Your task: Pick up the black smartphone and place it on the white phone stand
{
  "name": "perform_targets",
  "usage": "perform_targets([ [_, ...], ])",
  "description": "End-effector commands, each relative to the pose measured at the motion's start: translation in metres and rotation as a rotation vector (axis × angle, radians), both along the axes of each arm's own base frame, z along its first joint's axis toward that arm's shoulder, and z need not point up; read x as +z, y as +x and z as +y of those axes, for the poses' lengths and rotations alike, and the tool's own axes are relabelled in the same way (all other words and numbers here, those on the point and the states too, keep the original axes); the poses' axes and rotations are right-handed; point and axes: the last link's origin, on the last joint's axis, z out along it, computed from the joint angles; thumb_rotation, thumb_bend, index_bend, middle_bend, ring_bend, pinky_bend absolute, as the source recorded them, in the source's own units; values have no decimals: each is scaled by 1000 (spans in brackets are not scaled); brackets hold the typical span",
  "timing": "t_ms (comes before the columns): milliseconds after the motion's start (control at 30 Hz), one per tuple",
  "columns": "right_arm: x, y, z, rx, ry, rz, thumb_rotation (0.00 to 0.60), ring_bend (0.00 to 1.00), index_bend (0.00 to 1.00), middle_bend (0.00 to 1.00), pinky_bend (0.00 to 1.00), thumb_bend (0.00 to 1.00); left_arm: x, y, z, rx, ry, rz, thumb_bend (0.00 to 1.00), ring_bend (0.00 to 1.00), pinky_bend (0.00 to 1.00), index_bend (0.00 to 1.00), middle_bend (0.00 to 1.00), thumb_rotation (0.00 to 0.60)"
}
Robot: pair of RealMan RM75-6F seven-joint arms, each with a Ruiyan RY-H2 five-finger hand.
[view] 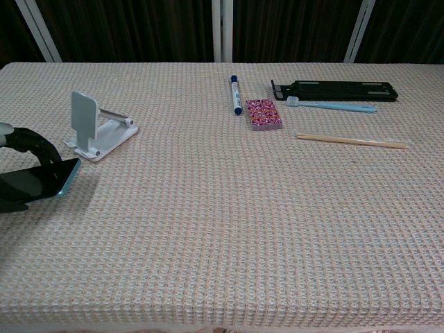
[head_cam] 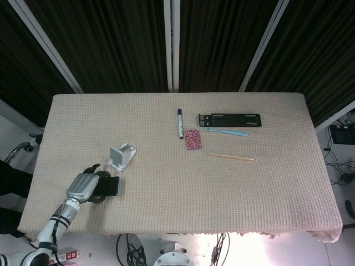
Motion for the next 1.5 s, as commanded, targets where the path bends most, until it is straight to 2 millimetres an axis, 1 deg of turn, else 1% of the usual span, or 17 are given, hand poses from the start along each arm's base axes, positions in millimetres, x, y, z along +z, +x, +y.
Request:
perform_targets([
  [33, 0, 0, 0, -1, -1, 0, 600, 0, 0, 0, 0, 301, 10, -10, 1, 59, 37, -117, 351, 61, 149, 607, 466, 600],
  [167, 1, 0, 0, -2, 0, 2, 600, 0, 0, 0, 0, 301, 21, -18, 1, 103, 102, -255, 351, 111, 153, 612, 537, 600],
  [233, 0, 1, 0, -1, 1, 3, 600, 0, 0, 0, 0, 301, 31, -22, 1, 110, 151, -320, 350, 135, 154, 613, 574, 600],
  [367, -1, 2, -2, 1, 5, 5, 600, 0, 0, 0, 0, 301, 51, -27, 2, 110, 283, -452, 351, 173, 157, 611, 637, 600],
  [433, -2, 2, -3, 1, 8, 4, 600, 0, 0, 0, 0, 301, 60, -28, 3, 115, 377, -515, 350, 194, 160, 603, 662, 600],
  [500, -3, 3, -4, 3, 12, 3, 600, 0, 0, 0, 0, 301, 63, -27, 3, 124, 476, -552, 345, 223, 163, 598, 691, 600],
  [567, -4, 4, -4, 6, 14, 2, 600, 0, 0, 0, 0, 301, 62, -23, 3, 130, 557, -588, 339, 232, 163, 599, 692, 600],
  [667, -5, 5, -5, 11, 17, 4, 600, 0, 0, 0, 0, 301, 54, -12, 3, 144, 681, -668, 337, 257, 163, 599, 694, 600],
  [800, -5, 7, -5, 15, 16, 7, 600, 0, 0, 0, 0, 301, 34, 3, 5, 182, 744, -737, 337, 273, 162, 598, 700, 600],
  [933, -4, 9, -5, 16, 16, 11, 600, 0, 0, 0, 0, 305, 18, 19, 11, 232, 740, -805, 337, 281, 162, 585, 702, 600],
  [1100, -4, 7, -4, 7, 17, 8, 600, 0, 0, 0, 0, 306, 9, 38, 20, 245, 746, -850, 337, 286, 161, 584, 704, 600],
  [1200, -5, 6, -4, 2, 22, 7, 600, 0, 0, 0, 0, 305, 4, 47, 22, 248, 756, -866, 337, 287, 160, 583, 704, 600],
  [1500, -10, 6, -6, 9, 34, 3, 600, 0, 0, 0, 0, 306, -21, 66, 30, 308, 738, -892, 337, 287, 160, 584, 703, 600],
])
